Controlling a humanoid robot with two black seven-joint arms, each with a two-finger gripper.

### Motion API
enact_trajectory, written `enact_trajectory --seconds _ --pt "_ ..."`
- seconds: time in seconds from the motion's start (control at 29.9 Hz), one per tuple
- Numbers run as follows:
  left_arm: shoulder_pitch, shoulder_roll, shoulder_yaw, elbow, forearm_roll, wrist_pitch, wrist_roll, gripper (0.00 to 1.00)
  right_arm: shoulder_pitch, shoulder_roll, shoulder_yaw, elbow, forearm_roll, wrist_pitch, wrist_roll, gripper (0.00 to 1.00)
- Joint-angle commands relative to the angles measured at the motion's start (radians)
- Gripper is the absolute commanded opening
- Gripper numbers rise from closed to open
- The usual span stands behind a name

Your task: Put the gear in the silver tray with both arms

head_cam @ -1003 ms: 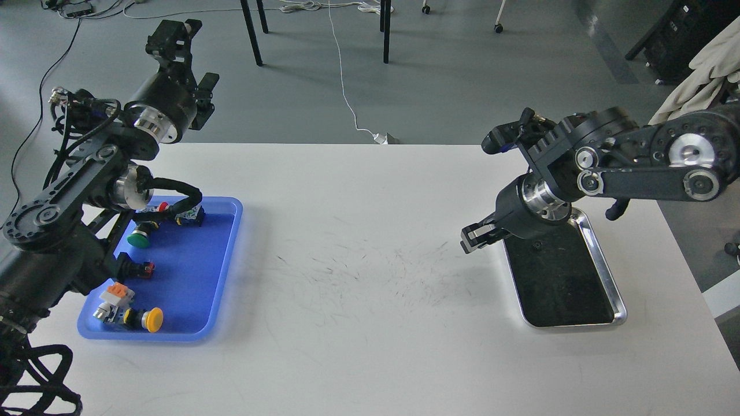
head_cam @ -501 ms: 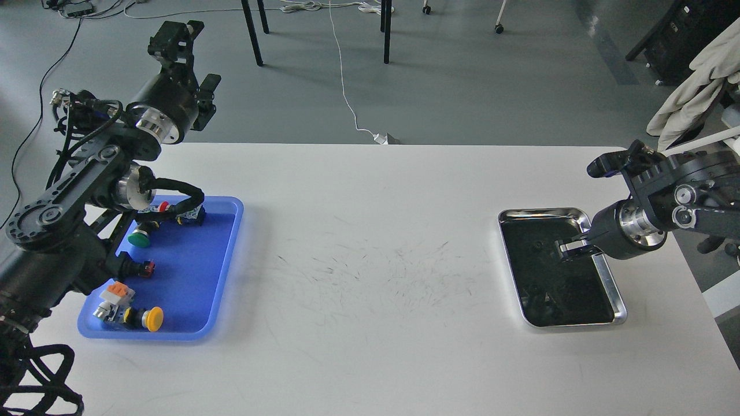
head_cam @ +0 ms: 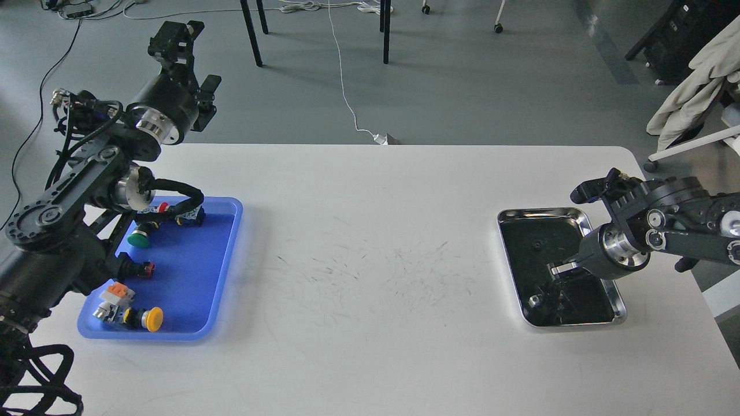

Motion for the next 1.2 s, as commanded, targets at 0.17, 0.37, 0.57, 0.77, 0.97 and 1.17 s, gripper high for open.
enact_trajectory --seconds 0.17,0.37,0.57,0.77,0.97,1.17 --pt "-0.001 -0.002 0.0 0.0 0.0 0.0 0.0 0.98 0.001 0.003 0.009 -0.004 -0.002 0.0 -0.001 0.31" --pt "-0.001 0.0 0.0 0.0 0.0 0.001 0.0 0.98 0.007 0.003 0.037 -0.001 0.006 0.0 -0.001 0.56" --pt "-0.001 -0.002 0.0 0.002 0.0 0.001 0.0 0.98 0.014 -0.015 0.128 0.002 0.013 0.0 -0.001 0.77" --pt "0.0 -0.002 0.0 0.003 0.0 0.001 0.0 0.98 0.0 -0.142 0.401 -0.003 0.024 0.0 -0.003 0.89" --pt "-0.008 -0.005 0.0 0.024 0.003 0.001 0.0 0.98 -0.089 -0.218 0.705 -0.047 0.29 0.0 0.0 0.89" --pt "-0.014 -0.008 0.0 0.051 -0.002 0.001 0.0 0.98 -0.218 -0.25 0.903 -0.188 0.711 0.0 0.035 0.89"
